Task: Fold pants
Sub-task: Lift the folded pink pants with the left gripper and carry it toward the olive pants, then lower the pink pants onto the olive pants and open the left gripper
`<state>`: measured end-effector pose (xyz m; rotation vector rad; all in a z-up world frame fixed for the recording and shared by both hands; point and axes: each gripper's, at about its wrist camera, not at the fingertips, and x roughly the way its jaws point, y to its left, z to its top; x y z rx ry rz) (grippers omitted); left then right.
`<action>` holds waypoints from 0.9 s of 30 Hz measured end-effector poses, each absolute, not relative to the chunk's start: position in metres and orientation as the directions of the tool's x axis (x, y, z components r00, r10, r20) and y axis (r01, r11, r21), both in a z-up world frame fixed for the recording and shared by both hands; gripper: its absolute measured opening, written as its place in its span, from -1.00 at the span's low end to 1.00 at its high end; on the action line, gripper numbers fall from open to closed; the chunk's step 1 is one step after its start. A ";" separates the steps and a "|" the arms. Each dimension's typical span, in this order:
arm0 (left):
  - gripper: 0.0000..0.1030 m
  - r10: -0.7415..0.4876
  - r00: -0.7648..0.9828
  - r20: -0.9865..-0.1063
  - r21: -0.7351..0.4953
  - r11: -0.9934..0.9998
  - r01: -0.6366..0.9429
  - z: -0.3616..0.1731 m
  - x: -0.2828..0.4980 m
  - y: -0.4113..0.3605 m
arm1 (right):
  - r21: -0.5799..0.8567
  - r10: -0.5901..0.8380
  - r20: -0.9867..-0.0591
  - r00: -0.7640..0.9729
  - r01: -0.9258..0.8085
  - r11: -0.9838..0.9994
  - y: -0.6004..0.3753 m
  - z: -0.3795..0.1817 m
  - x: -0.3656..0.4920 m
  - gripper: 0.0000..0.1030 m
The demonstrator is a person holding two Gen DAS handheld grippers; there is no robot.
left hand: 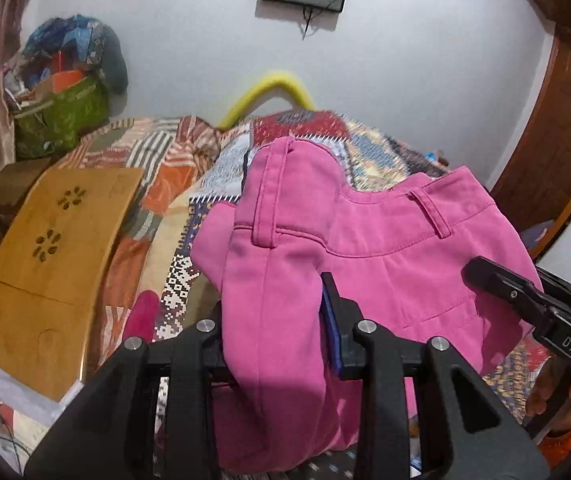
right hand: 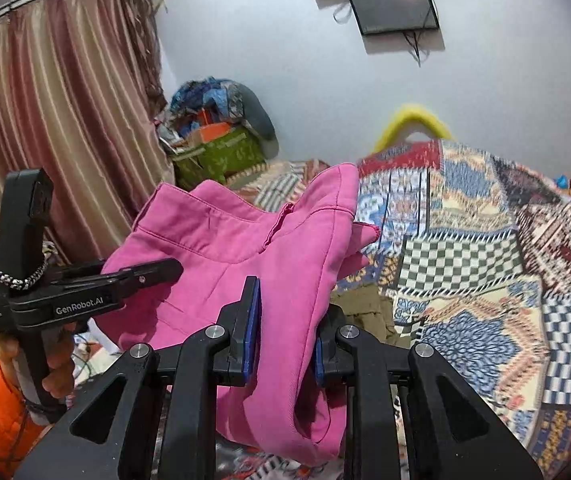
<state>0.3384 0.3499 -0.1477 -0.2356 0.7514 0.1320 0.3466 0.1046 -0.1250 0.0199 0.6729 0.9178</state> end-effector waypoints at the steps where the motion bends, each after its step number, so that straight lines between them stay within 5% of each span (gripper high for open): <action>1: -0.38 0.028 0.712 -0.702 -0.170 0.964 -0.206 -0.159 0.348 0.356 | 0.294 0.731 -0.540 0.417 -0.721 0.628 0.108 -0.133 0.351 -0.63; 11: -0.33 0.054 0.583 -0.811 -0.094 0.971 -0.221 -0.242 0.400 0.377 | 0.257 0.620 -0.705 0.345 -0.690 0.677 0.138 -0.206 0.380 -0.63; 17: 0.08 0.053 0.571 -0.819 -0.110 0.963 -0.248 -0.255 0.399 0.388 | 0.249 0.581 -0.753 0.309 -0.683 0.687 0.140 -0.221 0.384 -0.56; 22: 0.39 0.135 0.568 -0.812 -0.026 0.964 -0.266 -0.245 0.389 0.393 | 0.227 0.556 -0.766 0.323 -0.673 0.704 0.134 -0.220 0.385 -0.30; 27: 0.43 0.195 0.576 -0.794 0.021 0.955 -0.295 -0.226 0.377 0.396 | 0.164 0.528 -0.759 0.380 -0.674 0.720 0.122 -0.205 0.378 -0.15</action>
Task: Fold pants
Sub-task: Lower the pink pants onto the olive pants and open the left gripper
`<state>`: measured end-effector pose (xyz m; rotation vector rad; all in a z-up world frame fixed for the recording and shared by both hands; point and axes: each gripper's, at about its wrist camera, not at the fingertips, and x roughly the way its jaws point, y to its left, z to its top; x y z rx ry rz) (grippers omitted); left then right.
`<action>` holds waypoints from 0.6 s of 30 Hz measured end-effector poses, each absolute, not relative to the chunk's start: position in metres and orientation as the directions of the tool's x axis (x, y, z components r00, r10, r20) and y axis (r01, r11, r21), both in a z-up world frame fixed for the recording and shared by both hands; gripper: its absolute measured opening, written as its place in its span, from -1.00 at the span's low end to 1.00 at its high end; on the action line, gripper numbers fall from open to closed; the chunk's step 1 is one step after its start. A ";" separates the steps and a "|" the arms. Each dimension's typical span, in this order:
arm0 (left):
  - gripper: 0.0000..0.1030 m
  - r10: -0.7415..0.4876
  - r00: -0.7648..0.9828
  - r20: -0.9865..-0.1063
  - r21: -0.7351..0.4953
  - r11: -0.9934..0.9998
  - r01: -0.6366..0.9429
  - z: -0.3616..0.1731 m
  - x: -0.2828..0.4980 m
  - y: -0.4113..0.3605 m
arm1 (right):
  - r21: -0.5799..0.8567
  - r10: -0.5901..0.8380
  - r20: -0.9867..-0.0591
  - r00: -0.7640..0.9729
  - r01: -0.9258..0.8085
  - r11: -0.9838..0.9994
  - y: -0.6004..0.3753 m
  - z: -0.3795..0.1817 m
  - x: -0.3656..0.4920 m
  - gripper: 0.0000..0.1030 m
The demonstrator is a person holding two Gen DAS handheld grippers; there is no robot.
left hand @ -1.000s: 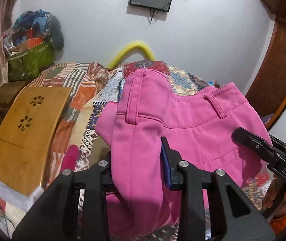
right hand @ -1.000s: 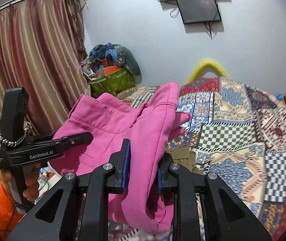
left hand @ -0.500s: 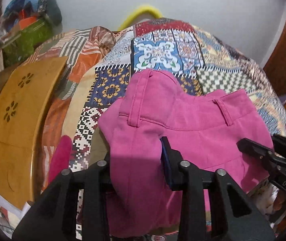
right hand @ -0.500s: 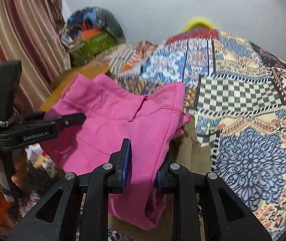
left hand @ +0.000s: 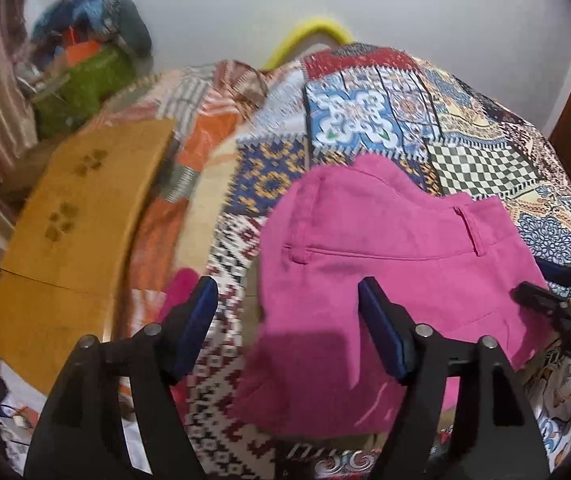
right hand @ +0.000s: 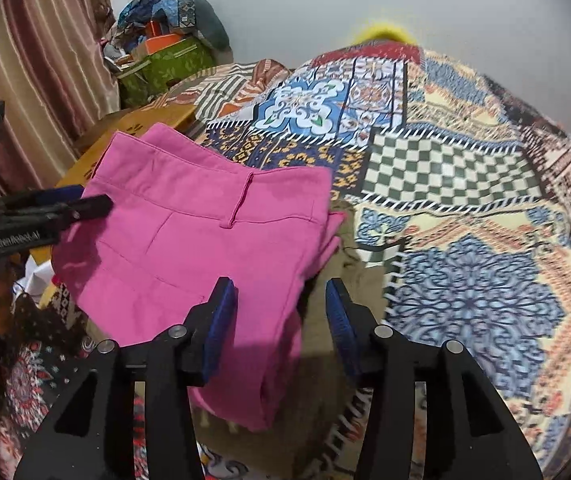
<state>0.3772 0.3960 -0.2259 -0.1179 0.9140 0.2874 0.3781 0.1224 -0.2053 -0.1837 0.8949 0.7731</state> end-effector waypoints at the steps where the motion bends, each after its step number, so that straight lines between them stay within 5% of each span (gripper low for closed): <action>1: 0.43 0.220 0.582 -0.783 0.045 0.953 -0.300 -0.220 0.373 0.394 | 0.162 0.533 -0.751 0.389 -0.674 0.721 0.119 -0.201 0.378 -0.15; 18: 0.43 0.165 0.843 -0.512 -0.060 0.972 -0.227 -0.043 0.221 0.289 | 0.151 0.719 -0.403 0.566 -0.734 0.662 0.029 -0.016 0.254 -0.14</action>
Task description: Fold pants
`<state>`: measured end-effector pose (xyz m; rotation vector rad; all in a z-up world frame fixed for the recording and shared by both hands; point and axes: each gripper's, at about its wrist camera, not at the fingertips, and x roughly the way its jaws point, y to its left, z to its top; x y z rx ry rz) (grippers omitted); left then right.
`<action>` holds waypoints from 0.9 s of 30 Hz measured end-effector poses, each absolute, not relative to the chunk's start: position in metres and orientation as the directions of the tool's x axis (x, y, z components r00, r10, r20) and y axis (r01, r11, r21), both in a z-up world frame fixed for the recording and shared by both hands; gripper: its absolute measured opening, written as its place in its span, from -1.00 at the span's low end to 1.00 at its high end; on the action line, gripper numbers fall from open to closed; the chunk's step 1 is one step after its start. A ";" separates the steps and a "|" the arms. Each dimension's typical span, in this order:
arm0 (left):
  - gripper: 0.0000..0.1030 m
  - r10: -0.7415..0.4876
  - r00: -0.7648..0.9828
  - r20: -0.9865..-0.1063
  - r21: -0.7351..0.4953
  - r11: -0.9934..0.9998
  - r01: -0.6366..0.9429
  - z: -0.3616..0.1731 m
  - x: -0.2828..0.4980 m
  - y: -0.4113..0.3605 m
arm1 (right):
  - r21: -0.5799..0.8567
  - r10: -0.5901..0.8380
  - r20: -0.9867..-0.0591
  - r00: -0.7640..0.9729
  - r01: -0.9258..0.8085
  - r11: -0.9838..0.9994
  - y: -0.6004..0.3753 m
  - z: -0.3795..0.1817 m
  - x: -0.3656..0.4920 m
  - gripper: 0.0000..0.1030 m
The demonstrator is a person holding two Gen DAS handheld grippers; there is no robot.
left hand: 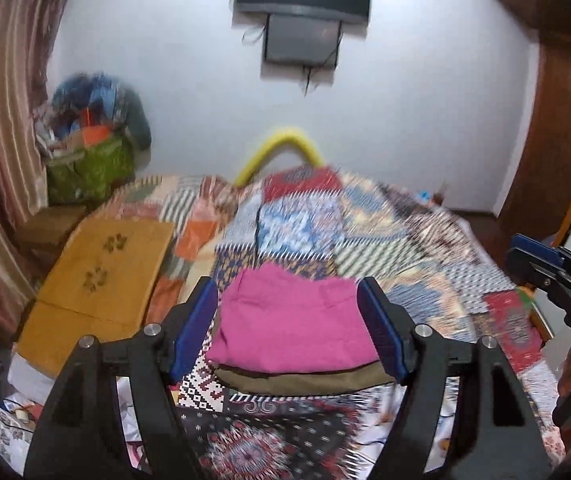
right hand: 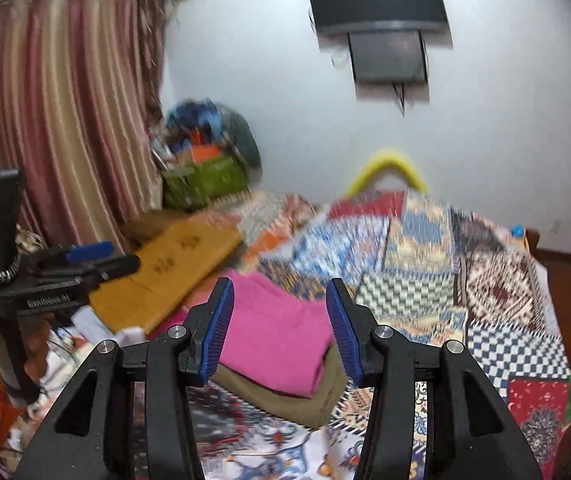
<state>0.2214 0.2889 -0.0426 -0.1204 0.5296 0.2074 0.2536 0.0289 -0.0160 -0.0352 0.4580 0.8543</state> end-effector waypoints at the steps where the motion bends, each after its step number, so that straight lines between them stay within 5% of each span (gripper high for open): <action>1: 0.43 0.162 0.861 -0.482 -0.057 0.975 -0.216 -0.029 0.205 0.278 | 0.157 0.728 -0.379 0.572 -0.735 0.659 0.022 -0.007 0.242 -0.14; 16: 0.44 0.148 0.961 -0.234 -0.040 0.986 -0.162 0.059 0.036 0.161 | 0.118 0.753 -0.141 0.643 -0.744 0.658 -0.065 0.052 0.102 0.02; 27: 0.82 0.160 0.970 -0.182 -0.058 0.983 -0.173 0.048 -0.014 0.127 | 0.141 0.728 -0.119 0.675 -0.714 0.685 -0.092 0.043 0.076 0.43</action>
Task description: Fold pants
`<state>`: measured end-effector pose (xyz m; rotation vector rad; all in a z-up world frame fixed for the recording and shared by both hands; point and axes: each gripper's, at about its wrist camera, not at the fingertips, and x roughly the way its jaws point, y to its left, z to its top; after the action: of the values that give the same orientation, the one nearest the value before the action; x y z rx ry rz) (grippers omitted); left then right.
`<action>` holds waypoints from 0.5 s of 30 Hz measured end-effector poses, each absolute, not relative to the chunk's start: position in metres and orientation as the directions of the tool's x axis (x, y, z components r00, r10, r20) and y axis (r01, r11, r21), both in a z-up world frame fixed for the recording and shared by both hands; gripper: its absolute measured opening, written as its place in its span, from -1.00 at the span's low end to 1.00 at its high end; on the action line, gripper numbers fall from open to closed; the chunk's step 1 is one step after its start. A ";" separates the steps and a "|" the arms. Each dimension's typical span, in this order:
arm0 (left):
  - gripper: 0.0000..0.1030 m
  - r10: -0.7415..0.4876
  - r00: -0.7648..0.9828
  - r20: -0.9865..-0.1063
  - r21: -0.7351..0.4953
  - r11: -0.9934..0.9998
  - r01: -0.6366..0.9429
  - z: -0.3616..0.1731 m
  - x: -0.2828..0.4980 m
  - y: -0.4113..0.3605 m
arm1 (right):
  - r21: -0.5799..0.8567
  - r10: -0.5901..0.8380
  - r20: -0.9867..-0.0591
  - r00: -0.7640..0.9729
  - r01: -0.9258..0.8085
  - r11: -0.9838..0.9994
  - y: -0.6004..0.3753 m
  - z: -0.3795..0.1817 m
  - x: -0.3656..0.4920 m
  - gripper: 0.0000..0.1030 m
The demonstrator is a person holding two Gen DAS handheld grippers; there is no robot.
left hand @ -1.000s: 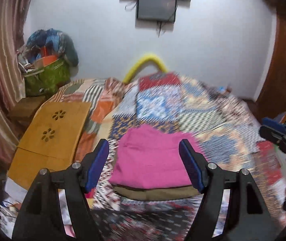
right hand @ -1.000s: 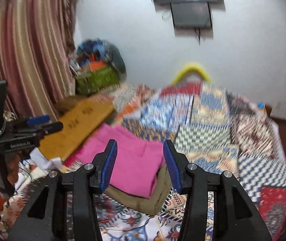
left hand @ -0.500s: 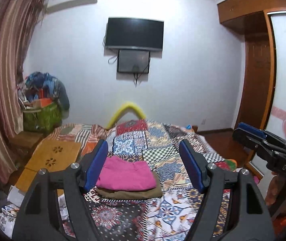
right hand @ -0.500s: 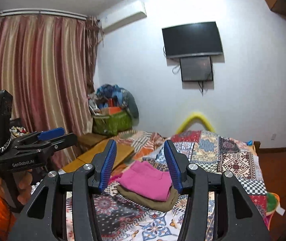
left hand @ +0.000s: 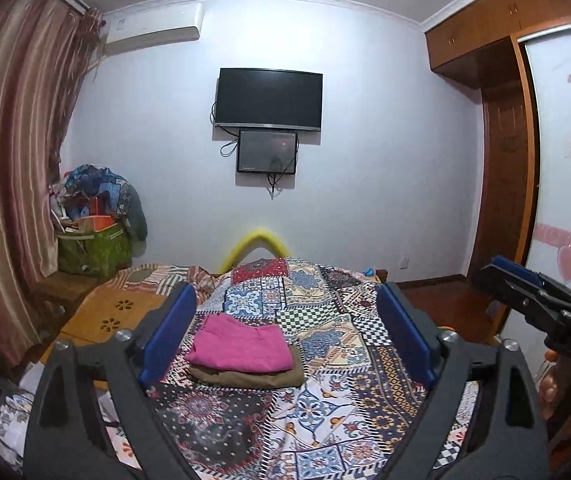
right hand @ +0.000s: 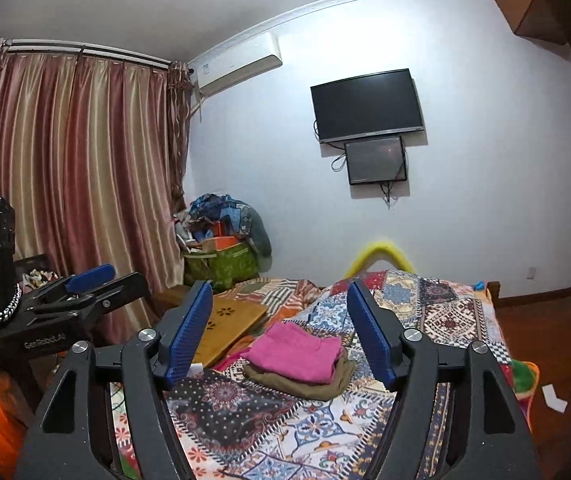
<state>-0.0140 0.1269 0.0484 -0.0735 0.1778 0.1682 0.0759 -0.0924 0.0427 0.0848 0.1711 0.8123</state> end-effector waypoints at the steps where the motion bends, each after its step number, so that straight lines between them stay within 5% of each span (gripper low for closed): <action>1: 0.85 0.153 0.971 -0.185 -0.067 0.984 -0.167 0.047 -0.016 0.126 | 0.142 0.722 -0.116 0.682 -0.708 0.692 -0.093 0.042 0.075 0.47; 9: 0.98 0.148 0.971 -0.187 -0.082 0.983 -0.166 0.036 -0.024 0.123 | 0.145 0.693 -0.112 0.712 -0.678 0.720 -0.099 0.039 0.067 0.94; 15: 1.00 0.157 0.971 -0.182 -0.068 0.983 -0.171 0.031 -0.024 0.118 | 0.140 0.680 -0.115 0.724 -0.666 0.733 -0.102 0.035 0.061 0.99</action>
<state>-0.0236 0.1180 0.0313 -0.0838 0.1771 0.1657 0.0613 -0.1018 0.0349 0.0907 0.1627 0.7435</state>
